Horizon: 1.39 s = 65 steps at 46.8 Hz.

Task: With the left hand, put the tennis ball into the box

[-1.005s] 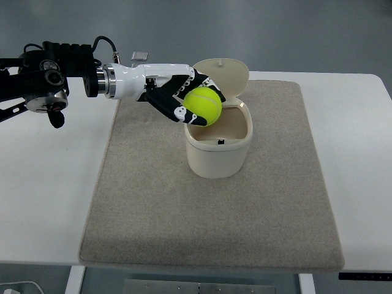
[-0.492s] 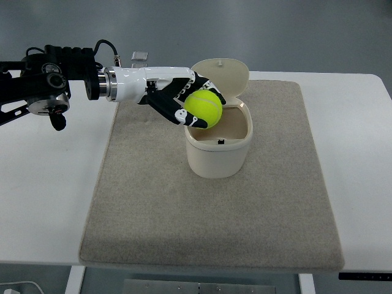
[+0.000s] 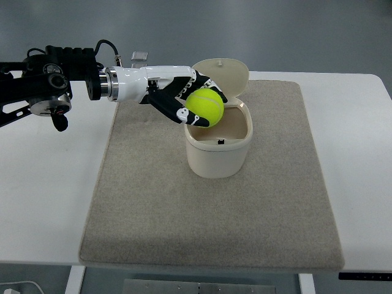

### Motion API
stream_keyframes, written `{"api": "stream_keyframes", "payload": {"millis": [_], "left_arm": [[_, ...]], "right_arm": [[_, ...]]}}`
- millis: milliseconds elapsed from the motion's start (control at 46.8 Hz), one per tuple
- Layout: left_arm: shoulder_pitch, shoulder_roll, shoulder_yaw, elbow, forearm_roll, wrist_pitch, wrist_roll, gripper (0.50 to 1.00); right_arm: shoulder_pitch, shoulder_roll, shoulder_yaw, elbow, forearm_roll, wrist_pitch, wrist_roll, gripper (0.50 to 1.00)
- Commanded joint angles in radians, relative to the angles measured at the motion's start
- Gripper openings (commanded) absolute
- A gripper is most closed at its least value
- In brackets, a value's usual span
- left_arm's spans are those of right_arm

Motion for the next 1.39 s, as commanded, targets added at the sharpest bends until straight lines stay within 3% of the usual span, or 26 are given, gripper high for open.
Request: {"api": "stream_keyframes", "payload": {"millis": [0,321,406,706,770,941,1369], "left_arm": [[0.0,0.001,0.0,0.0,-0.003,0.0,-0.002,0.713],[0.005,-0.001,0.0,-0.003,-0.003,0.011,-0.002,0.739],[0.007,-0.001,-0.001,-0.005,-0.003,0.014,-0.002,0.769],[0.005,-0.002,-0.001,-0.008,-0.005,0.015,-0.002,0.778],[0.007,-0.002,-0.006,-0.008,-0.005,0.02,-0.005,0.846],[0.007,-0.002,-0.008,-0.008,-0.007,0.049,-0.005,0.947],[0.008,0.005,-0.052,-0.058,-0.056,0.046,-0.008,0.941]], "right_arm": [[0.0,0.0,0.0,0.0,0.0,0.0,0.0,0.938],[0.0,0.0,0.0,0.0,0.0,0.0,0.0,0.938],[0.0,0.0,0.0,0.0,0.0,0.0,0.0,0.938],[0.0,0.0,0.0,0.0,0.0,0.0,0.0,0.938],[0.0,0.0,0.0,0.0,0.0,0.0,0.0,0.938],[0.0,0.0,0.0,0.0,0.0,0.0,0.0,0.938],[0.0,0.0,0.0,0.0,0.0,0.0,0.0,0.938]]}}
